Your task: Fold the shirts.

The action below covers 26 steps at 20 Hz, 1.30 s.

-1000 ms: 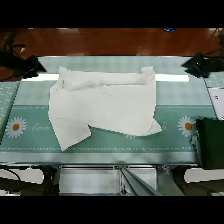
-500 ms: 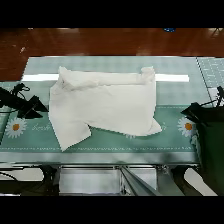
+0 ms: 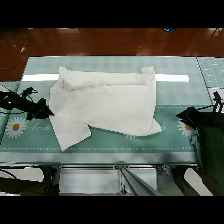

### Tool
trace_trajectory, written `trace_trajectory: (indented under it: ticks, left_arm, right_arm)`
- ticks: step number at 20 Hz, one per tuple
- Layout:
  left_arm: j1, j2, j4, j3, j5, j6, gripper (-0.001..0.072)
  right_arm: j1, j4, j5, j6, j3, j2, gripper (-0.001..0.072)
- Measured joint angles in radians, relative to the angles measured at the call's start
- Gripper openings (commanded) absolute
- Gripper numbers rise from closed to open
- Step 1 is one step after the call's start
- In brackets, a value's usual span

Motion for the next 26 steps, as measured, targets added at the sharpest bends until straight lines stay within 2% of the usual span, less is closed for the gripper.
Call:
trace_trajectory:
  ticks: [8, 18, 19, 20, 21, 22, 26]
  left_arm:
    - [0.003, 0.005, 0.037, 0.0, -0.014, 0.012, 0.0017]
    - [0.003, 0.006, 0.04, 0.0, -0.014, 0.015, 0.0017]
    - [0.003, 0.006, 0.04, 0.0, -0.014, 0.015, 0.0017]
    - [0.003, 0.006, 0.04, 0.0, -0.014, 0.015, 0.0017]
    - [0.003, 0.006, 0.04, 0.0, -0.014, 0.015, 0.0017]
    - [0.003, 0.006, 0.04, 0.0, -0.013, 0.015, 0.0017]
    - [0.006, 0.039, 0.012, 0.021, 0.005, 0.029, 0.0017]
  right_arm:
    - [0.023, -0.008, 0.048, 0.02, -0.095, 0.001, 0.0405]
    - [0.294, 0.085, -0.061, 0.088, -0.157, -0.091, 0.0404]
    - [0.319, 0.11, -0.077, 0.089, -0.156, -0.112, 0.0384]
    - [0.343, 0.125, -0.094, 0.09, -0.15, -0.134, 0.0265]
    - [0.366, 0.13, -0.115, 0.09, -0.143, -0.155, 0.0115]
    - [0.388, 0.134, -0.138, 0.087, -0.132, -0.174, 0.0023]
    - [0.459, 0.173, -0.157, 0.042, -0.025, -0.191, 0.002]
